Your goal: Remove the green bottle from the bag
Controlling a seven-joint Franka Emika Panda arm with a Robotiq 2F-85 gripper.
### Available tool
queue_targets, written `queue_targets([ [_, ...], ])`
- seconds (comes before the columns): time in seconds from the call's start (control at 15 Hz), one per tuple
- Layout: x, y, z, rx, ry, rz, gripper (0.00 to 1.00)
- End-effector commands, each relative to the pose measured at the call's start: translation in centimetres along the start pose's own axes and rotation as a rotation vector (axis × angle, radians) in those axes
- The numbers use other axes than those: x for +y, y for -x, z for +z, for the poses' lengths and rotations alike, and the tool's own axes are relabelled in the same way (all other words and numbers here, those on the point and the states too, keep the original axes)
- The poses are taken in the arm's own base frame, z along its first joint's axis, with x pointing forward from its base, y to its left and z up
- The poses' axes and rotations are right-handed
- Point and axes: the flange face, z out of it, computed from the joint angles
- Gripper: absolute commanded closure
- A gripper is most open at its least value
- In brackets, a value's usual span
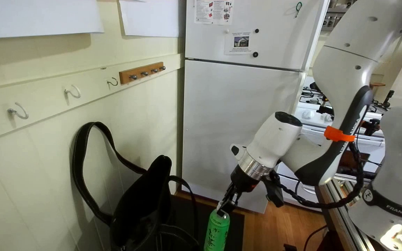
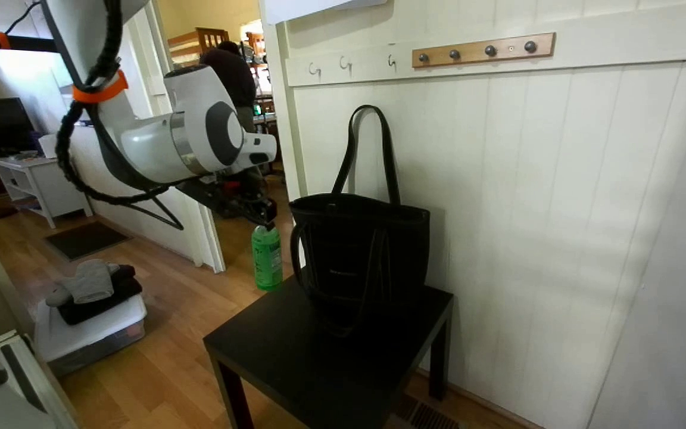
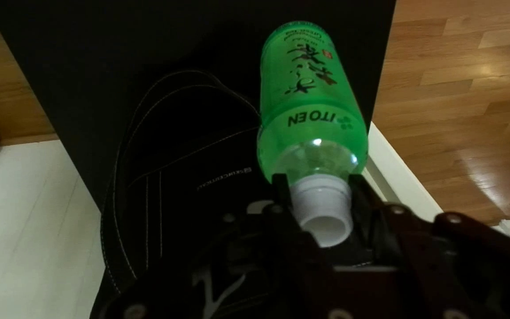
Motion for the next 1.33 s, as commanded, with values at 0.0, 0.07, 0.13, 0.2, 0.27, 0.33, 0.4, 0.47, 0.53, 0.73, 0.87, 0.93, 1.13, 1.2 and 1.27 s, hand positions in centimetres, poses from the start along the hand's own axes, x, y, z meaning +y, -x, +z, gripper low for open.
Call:
queue_targets([
  [0.0, 2.0, -3.1, 3.9, -0.040, 0.024, -0.016, 0.88],
  [0.07, 2.8, -4.2, 4.7, -0.047, 0.039, -0.028, 0.88],
  [0.13, 3.4, -5.2, 5.3, -0.053, 0.053, -0.045, 0.88],
  [0.2, 3.9, -6.1, 5.9, -0.059, 0.063, -0.062, 0.88],
  [0.27, 4.2, -6.7, 6.4, -0.066, 0.065, -0.077, 0.88],
  [0.33, 4.3, -7.0, 6.9, -0.084, 0.066, -0.087, 0.88],
  [0.4, 4.6, -7.4, 7.2, -0.093, 0.067, -0.092, 0.88],
  [0.47, 4.8, -7.7, 7.6, -0.101, 0.057, -0.104, 0.88],
  [0.53, 4.8, -7.7, 8.1, -0.116, 0.047, -0.115, 0.88],
  [0.73, 4.7, -6.9, 9.0, -0.186, 0.017, -0.146, 0.88],
  [0.87, 5.0, -6.4, 9.2, -0.229, 0.016, -0.152, 0.88],
  [0.93, 5.3, -6.3, 9.3, -0.246, 0.023, -0.152, 0.88],
  [1.13, 6.8, -6.0, 9.6, -0.253, 0.060, -0.154, 0.88],
  [1.2, 7.4, -6.1, 9.9, -0.240, 0.074, -0.160, 0.88],
  [1.27, 7.9, -6.1, 10.0, -0.230, 0.088, -0.167, 0.88],
])
